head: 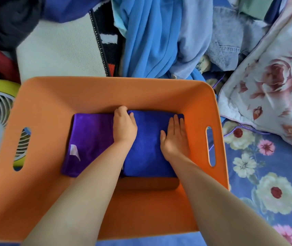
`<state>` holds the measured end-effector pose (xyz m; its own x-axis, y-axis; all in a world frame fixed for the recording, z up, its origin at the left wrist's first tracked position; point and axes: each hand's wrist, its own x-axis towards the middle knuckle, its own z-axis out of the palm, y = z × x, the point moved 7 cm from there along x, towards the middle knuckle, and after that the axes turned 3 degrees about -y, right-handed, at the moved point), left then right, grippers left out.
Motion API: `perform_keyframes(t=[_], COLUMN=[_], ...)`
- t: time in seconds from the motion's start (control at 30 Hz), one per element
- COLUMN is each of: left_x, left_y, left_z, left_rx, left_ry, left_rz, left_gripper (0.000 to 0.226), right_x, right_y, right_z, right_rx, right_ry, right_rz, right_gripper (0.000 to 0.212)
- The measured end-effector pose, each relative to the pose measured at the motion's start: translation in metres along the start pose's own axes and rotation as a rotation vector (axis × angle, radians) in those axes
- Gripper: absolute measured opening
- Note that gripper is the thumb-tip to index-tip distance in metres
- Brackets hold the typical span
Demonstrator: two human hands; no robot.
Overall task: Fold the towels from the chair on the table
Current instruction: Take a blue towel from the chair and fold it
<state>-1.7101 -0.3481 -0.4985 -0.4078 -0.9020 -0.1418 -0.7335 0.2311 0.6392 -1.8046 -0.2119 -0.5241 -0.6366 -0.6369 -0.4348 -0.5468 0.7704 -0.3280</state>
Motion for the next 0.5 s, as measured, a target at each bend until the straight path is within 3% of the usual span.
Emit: perform_keyframes(t=[0.23, 0.33, 0.5], left_x=[-0.021, -0.033, -0.062], left_y=[0.028, 0.053, 0.12], left_z=[-0.028, -0.048, -0.104], left_rx=[0.499, 0.644, 0.76], left_ry=[-0.193, -0.236, -0.24], left_rz=[0.236, 0.306, 0.343], left_gripper=[0.026, 0.027, 0.032], right_x=[-0.024, -0.042, -0.089], right_y=[-0.02, -0.034, -0.061], right_z=[-0.027, -0.06, -0.152], right_rx=[-0.099, -0.137, -0.26], right_ry=[-0.002, -0.013, 0.129], right_rz=[-0.011, -0.114, -0.324], right_gripper=[0.055, 0.05, 0.033])
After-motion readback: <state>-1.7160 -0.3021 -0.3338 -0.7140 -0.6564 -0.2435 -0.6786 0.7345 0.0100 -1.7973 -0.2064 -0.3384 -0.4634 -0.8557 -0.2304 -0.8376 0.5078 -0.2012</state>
